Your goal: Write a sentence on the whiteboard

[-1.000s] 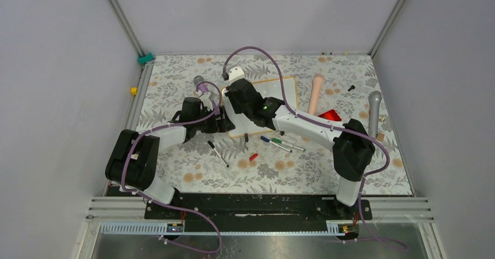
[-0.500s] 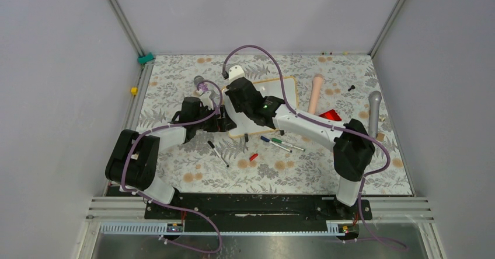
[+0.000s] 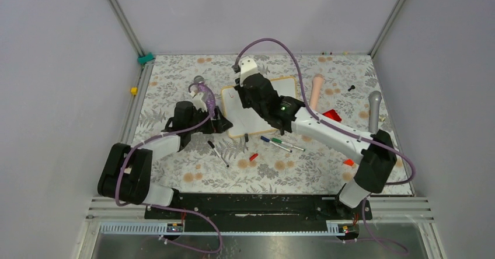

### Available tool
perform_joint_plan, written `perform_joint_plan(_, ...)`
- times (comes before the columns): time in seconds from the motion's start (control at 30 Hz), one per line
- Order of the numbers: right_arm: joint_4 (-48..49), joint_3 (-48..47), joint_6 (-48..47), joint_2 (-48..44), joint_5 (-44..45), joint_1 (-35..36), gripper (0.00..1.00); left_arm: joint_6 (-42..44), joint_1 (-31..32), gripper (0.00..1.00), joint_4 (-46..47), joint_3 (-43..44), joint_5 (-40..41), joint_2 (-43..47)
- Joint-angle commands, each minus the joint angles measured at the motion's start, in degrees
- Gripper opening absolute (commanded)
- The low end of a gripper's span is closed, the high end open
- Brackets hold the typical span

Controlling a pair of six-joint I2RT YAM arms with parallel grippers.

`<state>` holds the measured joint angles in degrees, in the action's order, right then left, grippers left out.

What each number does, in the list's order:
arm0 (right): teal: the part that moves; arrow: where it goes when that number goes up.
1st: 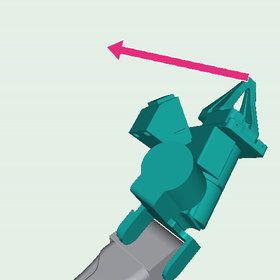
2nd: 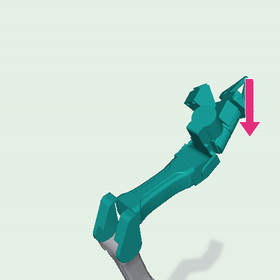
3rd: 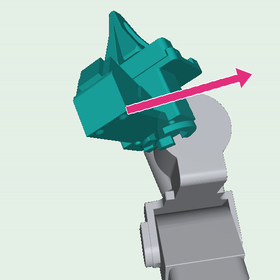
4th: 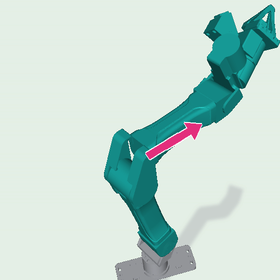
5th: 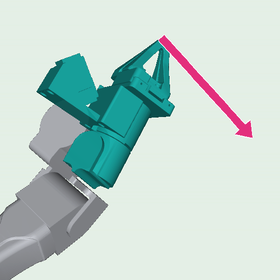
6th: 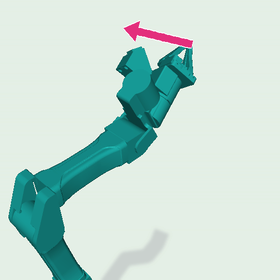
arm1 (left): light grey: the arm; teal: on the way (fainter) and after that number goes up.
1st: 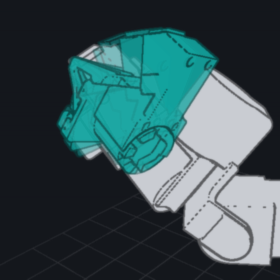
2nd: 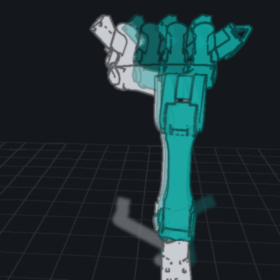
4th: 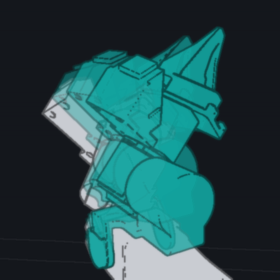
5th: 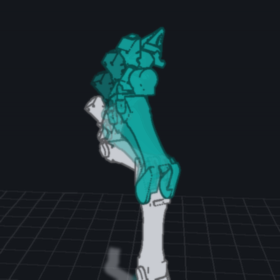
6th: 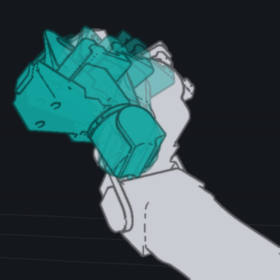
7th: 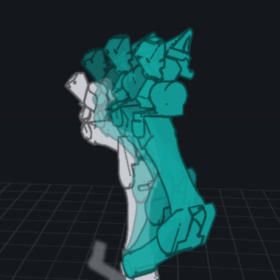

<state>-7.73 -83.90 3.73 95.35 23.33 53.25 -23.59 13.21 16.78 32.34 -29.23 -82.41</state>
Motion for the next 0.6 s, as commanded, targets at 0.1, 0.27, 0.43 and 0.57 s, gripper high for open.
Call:
perform_joint_plan(0.1, 3.88, 4.36, -1.80, -8.53, 1.04, 0.00, 0.00, -3.74, -1.28, 0.99, 11.94, -8.61, 8.61, 12.16)
perform_joint_plan(0.27, 4.96, 7.25, -1.57, -12.43, 0.10, 0.01, 0.00, -5.76, -2.30, 0.99, 18.93, -10.46, 3.91, 11.46)
perform_joint_plan(0.43, 5.52, 10.45, -1.28, -15.94, -1.21, -0.04, 0.00, -6.60, -2.39, 0.80, 21.89, -6.58, -7.28, 3.37)
perform_joint_plan(0.57, 6.08, 12.91, -1.64, -18.42, -1.86, -0.04, 0.00, -9.33, -2.37, 0.72, 23.76, -3.35, -12.11, -3.25)
